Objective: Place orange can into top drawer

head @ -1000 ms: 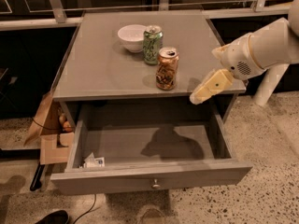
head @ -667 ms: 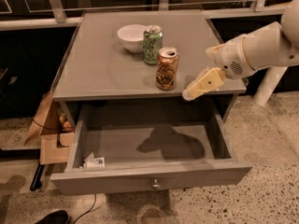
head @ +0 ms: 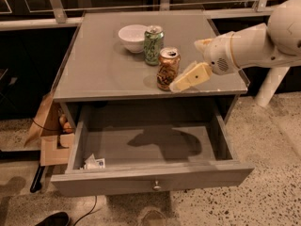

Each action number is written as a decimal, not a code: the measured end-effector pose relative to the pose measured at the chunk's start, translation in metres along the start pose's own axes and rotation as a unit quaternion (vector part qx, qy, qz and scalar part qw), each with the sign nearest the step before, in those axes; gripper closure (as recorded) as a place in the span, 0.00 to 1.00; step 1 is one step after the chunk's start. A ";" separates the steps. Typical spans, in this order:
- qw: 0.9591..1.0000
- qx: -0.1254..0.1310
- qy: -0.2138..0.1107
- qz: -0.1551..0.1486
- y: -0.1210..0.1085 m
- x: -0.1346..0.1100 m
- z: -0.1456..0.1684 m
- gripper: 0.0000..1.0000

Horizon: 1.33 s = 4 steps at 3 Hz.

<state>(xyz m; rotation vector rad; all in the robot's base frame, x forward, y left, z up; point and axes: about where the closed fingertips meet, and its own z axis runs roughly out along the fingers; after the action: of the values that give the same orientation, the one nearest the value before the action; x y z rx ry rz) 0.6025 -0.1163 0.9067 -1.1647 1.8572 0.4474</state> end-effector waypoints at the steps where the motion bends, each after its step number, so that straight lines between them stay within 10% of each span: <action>1: 1.000 0.007 -0.020 -0.013 -0.002 -0.008 0.016 0.00; 3: 0.999 0.004 -0.038 -0.021 -0.002 -0.010 0.052 0.01; 4: 0.999 0.000 -0.042 -0.024 -0.001 -0.011 0.063 0.24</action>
Offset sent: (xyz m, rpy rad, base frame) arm 0.0315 0.0338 -0.0193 0.0500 -0.0906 0.0085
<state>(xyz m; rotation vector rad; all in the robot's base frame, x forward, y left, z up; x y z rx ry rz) 0.6355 -0.0682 0.8810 -1.1698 1.7533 0.4631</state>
